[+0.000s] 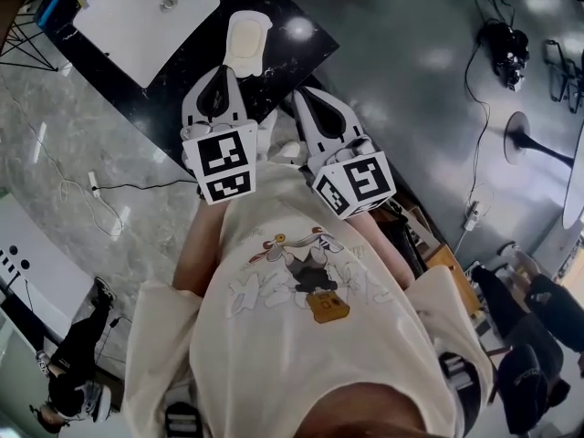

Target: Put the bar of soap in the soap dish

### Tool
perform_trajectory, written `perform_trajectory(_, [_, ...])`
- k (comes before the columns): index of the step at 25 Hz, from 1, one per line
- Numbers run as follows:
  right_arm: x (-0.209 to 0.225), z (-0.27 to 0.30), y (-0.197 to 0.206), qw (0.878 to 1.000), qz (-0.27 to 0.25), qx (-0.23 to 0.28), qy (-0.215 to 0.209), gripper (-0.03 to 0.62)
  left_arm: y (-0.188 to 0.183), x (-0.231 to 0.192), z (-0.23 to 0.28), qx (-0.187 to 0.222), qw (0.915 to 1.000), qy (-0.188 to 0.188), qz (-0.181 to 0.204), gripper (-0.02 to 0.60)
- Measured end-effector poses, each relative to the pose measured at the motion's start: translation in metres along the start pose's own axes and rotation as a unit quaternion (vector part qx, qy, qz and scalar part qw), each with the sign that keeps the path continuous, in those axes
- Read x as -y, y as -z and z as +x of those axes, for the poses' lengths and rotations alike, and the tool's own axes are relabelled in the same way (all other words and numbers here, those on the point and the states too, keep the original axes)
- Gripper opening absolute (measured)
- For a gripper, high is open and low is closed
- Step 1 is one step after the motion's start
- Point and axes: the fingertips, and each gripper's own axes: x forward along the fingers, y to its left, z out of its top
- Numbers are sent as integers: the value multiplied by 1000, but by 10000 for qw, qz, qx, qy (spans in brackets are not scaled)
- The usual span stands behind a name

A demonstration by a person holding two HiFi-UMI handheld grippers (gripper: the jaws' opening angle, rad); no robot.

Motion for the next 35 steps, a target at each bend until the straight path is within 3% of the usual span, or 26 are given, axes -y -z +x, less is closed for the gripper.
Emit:
perform_trajectory(6, [-5,-8,1,9998,-113,72,-169,8,-11,10,-44,300,9991,303,38,6])
perform_trajectory(14, [-2,-8,1,9976,-296,-302,-550,8,-3,41,-94,367,9964,763,-7,6])
perform_trajectory(18, [-12,-1,-8,9950,-123,-382,-910,8,2,34,-98,260,9971,703,138,6])
perform_trajectory(23, [-29,-3,-21,9887,-395,-533,-1344,8,11,25,-104,97,9979,597,239,6])
perform_trajectory(35, [-38,2,-11,9897,-168,-615,-1278,7,13,16,-98,180,9961,863,-50,6])
